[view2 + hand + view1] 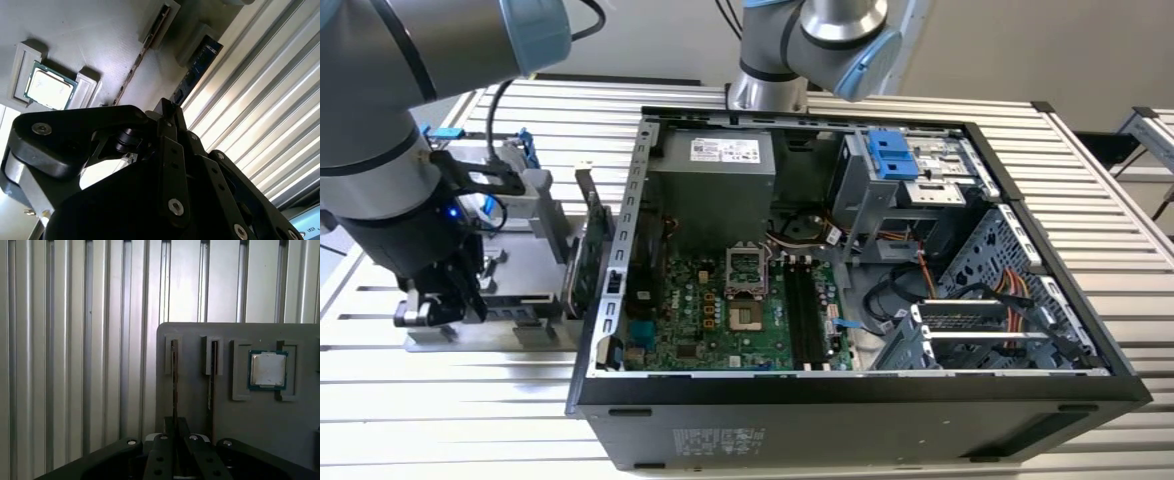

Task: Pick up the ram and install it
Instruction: 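Pick up the ram and move it above insertion slot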

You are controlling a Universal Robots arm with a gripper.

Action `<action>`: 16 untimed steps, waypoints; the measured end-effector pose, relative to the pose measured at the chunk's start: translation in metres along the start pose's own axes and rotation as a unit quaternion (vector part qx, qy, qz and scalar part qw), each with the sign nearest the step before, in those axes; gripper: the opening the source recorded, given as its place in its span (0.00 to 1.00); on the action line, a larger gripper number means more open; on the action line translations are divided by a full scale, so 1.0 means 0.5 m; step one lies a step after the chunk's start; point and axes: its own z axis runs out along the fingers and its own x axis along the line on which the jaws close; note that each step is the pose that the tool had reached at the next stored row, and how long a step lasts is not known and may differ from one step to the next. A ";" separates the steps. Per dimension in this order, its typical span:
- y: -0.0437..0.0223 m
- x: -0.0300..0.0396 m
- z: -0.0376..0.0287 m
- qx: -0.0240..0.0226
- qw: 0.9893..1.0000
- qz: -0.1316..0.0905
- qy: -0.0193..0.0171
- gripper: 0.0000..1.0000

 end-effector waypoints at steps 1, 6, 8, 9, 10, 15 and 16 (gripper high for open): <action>0.000 0.000 0.000 0.000 1.000 0.002 0.000 0.00; 0.000 0.000 -0.001 0.000 1.000 0.004 -0.002 0.00; 0.000 0.000 -0.001 0.000 1.000 0.004 -0.002 0.00; 0.000 0.000 -0.001 0.000 1.000 0.004 -0.002 0.00; 0.000 0.000 -0.001 0.000 1.000 0.004 -0.002 0.00; 0.000 0.000 -0.007 0.000 1.000 0.004 -0.002 0.00; 0.000 0.000 -0.009 0.000 1.000 0.004 -0.002 0.00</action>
